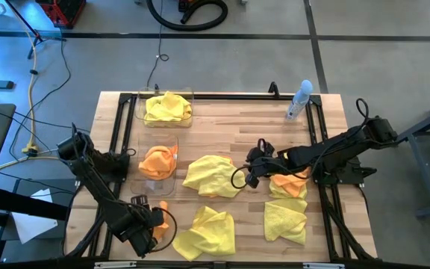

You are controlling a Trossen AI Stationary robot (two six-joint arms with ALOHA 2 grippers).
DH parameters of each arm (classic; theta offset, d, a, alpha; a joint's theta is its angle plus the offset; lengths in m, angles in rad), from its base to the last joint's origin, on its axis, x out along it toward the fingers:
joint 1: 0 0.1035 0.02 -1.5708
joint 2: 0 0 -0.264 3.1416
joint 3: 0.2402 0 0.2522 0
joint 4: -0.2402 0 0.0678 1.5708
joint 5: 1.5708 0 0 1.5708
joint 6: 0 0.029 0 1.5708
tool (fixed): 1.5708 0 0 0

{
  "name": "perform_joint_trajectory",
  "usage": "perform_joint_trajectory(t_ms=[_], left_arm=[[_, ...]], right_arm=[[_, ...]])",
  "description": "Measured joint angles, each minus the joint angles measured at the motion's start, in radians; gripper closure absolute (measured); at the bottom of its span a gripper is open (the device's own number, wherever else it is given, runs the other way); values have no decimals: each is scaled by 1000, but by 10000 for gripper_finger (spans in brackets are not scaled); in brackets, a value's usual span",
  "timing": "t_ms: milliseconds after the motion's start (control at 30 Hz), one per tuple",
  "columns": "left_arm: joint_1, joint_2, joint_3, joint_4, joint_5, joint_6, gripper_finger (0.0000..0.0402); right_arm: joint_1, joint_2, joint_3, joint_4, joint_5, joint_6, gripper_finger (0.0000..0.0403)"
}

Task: Sort microfiber towel by color & place in baskets
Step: Put the orange microfiber towel into the bottom transparent bin

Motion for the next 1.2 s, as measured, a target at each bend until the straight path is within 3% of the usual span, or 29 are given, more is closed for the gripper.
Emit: perform_joint_trajectory(t_ms=[567, 733, 867, 1000, 1100, 1200], left_arm=[[2, 0, -1, -23, -120, 78, 174], [1, 0, -1, -8, -101, 98, 182], [1, 4, -1, 14, -88, 89, 231], [2, 22, -1, 46, -69, 99, 314], [8, 24, 0, 44, 5, 67, 382], [10, 8, 37, 10, 38, 0, 389]], right_arm=[[0, 0, 0, 0, 0, 3, 314], [0, 0, 0, 0, 0, 3, 314], [0, 0, 0, 0, 0, 3, 314], [0, 0, 0, 0, 0, 3, 314], [0, 0, 0, 0, 0, 3, 314], [0, 0, 0, 1, 0, 3, 314]])
